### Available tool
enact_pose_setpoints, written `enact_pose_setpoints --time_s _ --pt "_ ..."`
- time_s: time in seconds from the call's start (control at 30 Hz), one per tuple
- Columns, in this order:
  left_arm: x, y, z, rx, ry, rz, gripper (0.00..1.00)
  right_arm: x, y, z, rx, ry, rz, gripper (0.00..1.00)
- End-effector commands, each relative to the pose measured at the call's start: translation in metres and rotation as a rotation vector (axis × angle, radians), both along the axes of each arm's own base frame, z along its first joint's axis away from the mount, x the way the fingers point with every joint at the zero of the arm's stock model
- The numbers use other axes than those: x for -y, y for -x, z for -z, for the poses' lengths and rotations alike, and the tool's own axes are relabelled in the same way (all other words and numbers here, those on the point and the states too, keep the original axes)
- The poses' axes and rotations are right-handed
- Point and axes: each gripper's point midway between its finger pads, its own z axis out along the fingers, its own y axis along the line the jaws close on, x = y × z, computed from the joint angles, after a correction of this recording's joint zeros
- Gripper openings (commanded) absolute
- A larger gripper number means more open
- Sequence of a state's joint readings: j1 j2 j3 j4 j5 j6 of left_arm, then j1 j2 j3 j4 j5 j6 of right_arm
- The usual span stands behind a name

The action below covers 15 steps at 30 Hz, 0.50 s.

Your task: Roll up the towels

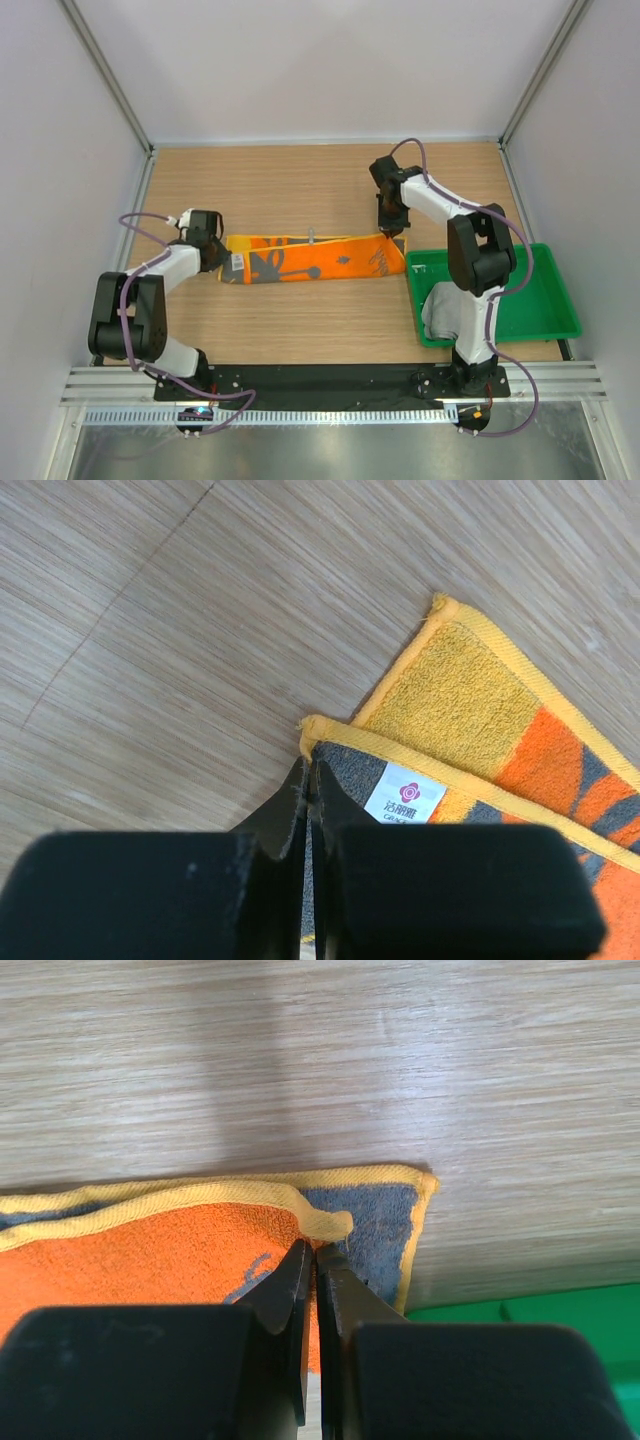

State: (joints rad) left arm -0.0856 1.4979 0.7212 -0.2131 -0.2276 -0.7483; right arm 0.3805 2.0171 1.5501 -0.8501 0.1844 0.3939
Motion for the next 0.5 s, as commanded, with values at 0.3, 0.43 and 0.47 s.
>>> enact_pose_setpoints --time_s 0.3,0.43,0.47 --pt "-0.030 0.008 -0.067 0.163 -0.109 -0.124 0.00 -0.020 -0.005 -0.047 0.109 -0.067 -0.046 0.01" --pt "-0.046 0.025 -0.086 0.197 -0.166 -0.191 0.00 -0.038 -0.002 -0.046 0.109 -0.076 -0.090 0.01" --pt "-0.053 0.028 -0.097 0.232 -0.183 -0.225 0.00 -0.041 -0.001 -0.045 0.107 -0.073 -0.101 0.01"
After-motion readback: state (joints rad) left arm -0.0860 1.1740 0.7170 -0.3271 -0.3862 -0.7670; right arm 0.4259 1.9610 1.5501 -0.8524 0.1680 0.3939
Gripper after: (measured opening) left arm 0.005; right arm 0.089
